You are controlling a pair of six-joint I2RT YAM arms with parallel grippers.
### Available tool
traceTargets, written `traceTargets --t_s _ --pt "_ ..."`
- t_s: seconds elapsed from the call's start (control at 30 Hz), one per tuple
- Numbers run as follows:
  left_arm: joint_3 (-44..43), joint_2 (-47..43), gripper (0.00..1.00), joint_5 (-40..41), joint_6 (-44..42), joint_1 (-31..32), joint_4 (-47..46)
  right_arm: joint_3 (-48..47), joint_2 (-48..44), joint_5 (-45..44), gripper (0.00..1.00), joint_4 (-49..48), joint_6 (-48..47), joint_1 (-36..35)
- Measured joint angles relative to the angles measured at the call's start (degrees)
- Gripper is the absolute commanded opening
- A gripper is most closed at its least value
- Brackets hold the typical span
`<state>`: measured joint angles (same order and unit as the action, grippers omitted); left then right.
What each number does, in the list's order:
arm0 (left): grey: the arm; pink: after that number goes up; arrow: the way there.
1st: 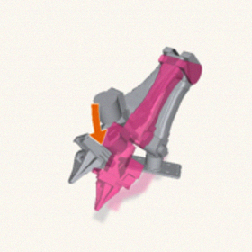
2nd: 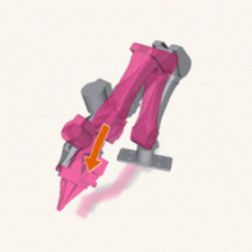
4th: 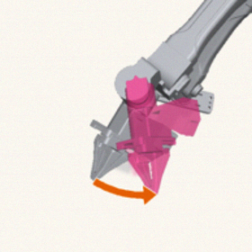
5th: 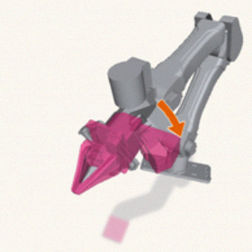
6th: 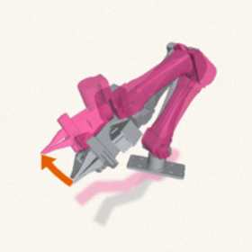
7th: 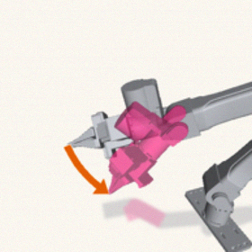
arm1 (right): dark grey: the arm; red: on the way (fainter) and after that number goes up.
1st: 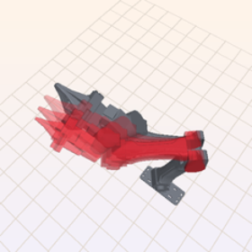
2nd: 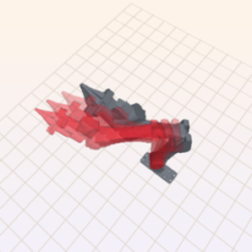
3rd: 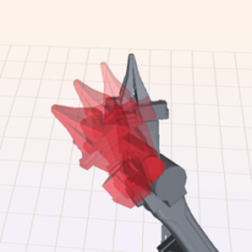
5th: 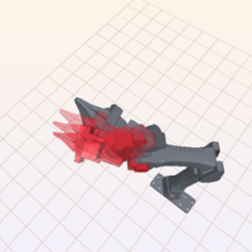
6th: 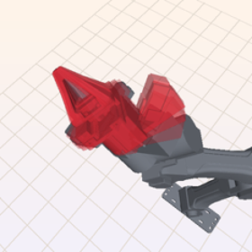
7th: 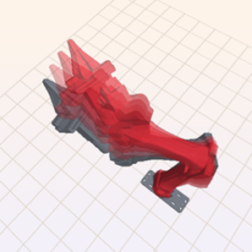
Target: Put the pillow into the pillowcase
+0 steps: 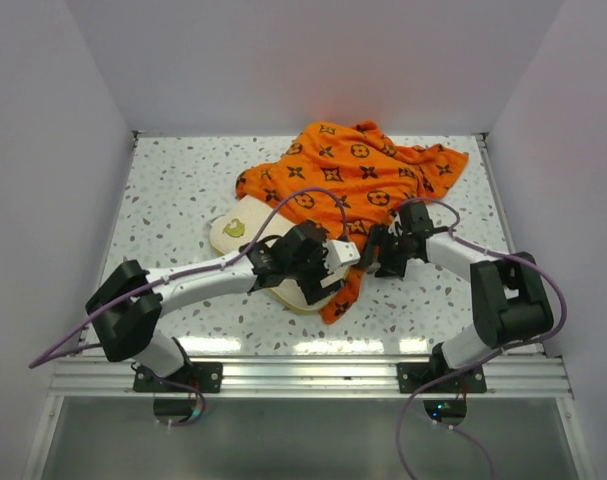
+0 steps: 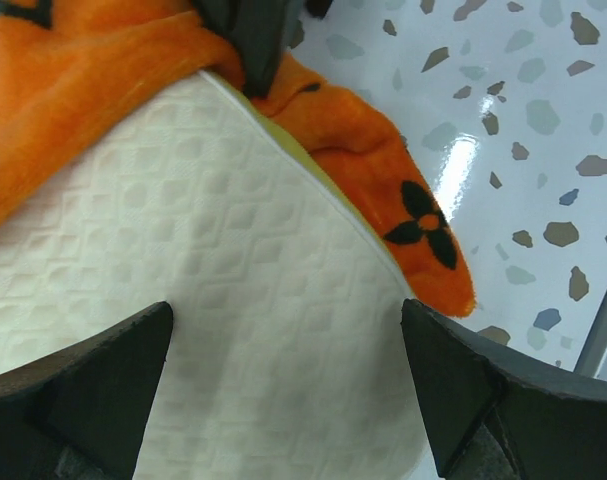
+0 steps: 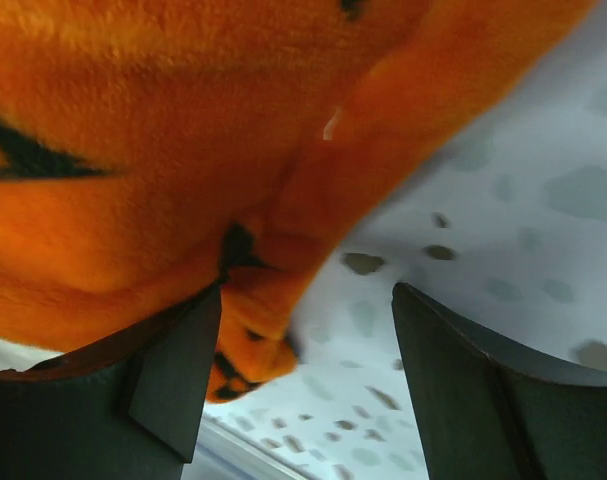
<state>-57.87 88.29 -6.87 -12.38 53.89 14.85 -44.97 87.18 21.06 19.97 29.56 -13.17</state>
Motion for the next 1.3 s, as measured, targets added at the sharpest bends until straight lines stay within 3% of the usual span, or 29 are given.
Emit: traceTargets --t_s 0.1,0.17,0.3,0.4,0.43,0.5,0.53,0.7,0.77,0.87,0.93,1.0,1.13,1.3 --pt "-0.20 0.61 1.00 1.33 0.90 2.23 0.09 0.28 2.67 3.10 0.74 -4.02 1.84 -0.48" --pt "-0.98 2.58 1.00 3.26 1.38 3.56 0.11 0.24 4.11 5.01 0.69 -6.62 2.56 -0.83" --pt "-4.37 10.88 1.00 8.41 3.04 4.55 0.50 -0.46 7.43 8.70 0.64 -11.02 3.98 -1.40" --pt "-6.91 16.26 0.64 10.14 5.07 3.65 0.39 -1.31 8.70 9.94 0.66 -11.98 4.00 -1.84" --pt "-7.45 16.68 0.41 9.68 5.86 2.89 0.46 -1.36 8.70 9.99 0.69 -11.91 3.85 -1.90" --pt "-8.07 16.00 0.18 7.87 7.34 0.74 0.52 -1.31 7.89 9.81 0.78 -11.63 3.15 -1.95" --pt "-8.15 15.41 0.00 6.29 7.85 -0.70 0.55 -1.01 7.06 9.16 0.79 -11.47 2.49 -1.95" --pt "-8.20 13.03 0.00 -2.38 9.84 -6.12 0.66 2.58 3.06 7.15 0.77 -12.37 0.61 -2.40" --pt "-8.24 12.85 0.00 -5.16 10.47 -7.08 0.59 2.38 3.74 7.32 0.68 -13.55 0.61 -3.02" --pt "-8.55 12.85 0.00 -8.07 12.57 -8.33 0.68 0.31 7.56 8.61 0.40 -15.26 0.46 -4.04" --pt "-8.81 12.85 0.00 -10.82 14.67 -9.70 0.39 -0.39 9.90 9.11 0.14 -16.13 0.39 -4.44" --pt "-8.83 12.85 0.00 -14.34 17.49 -11.80 -0.48 -0.35 10.62 8.79 0.00 -15.98 -0.04 -4.50" --pt "-8.90 12.83 0.00 -21.55 24.15 -17.05 -3.72 -0.33 8.68 8.70 0.00 -13.31 -2.12 -4.35" --pt "-12.04 12.74 0.00 -23.80 30.73 -18.93 -7.45 -2.73 -0.72 11.17 0.00 -6.47 -6.32 -5.20"
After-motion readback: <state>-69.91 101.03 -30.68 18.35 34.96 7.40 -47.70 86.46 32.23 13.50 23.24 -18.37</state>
